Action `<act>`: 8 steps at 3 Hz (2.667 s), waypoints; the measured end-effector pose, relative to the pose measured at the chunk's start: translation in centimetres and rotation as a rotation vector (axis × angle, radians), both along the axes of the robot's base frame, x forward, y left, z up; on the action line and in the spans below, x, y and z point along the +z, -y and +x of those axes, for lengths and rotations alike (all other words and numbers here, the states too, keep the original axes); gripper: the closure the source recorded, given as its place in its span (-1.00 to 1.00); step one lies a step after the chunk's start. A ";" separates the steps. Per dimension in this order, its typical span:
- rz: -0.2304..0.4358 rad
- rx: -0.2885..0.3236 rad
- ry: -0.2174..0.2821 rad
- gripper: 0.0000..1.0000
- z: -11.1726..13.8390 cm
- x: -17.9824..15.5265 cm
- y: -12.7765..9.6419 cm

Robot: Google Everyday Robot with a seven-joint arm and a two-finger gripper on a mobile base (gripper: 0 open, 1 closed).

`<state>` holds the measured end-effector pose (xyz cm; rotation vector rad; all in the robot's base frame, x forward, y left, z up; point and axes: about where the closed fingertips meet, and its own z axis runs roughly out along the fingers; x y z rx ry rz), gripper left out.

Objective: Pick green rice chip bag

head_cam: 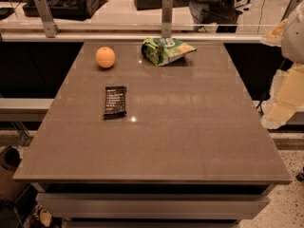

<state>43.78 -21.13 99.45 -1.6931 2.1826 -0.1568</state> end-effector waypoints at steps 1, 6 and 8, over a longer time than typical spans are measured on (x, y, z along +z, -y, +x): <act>0.012 0.006 0.018 -1.00 0.5 0.2 -0.1; 0.312 0.073 0.229 -1.00 20.8 -3.5 -9.4; 0.295 0.095 0.243 -1.00 22.5 -3.6 -9.9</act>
Offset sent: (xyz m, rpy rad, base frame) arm 0.0549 0.0107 -0.0006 0.1030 -0.1115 0.0360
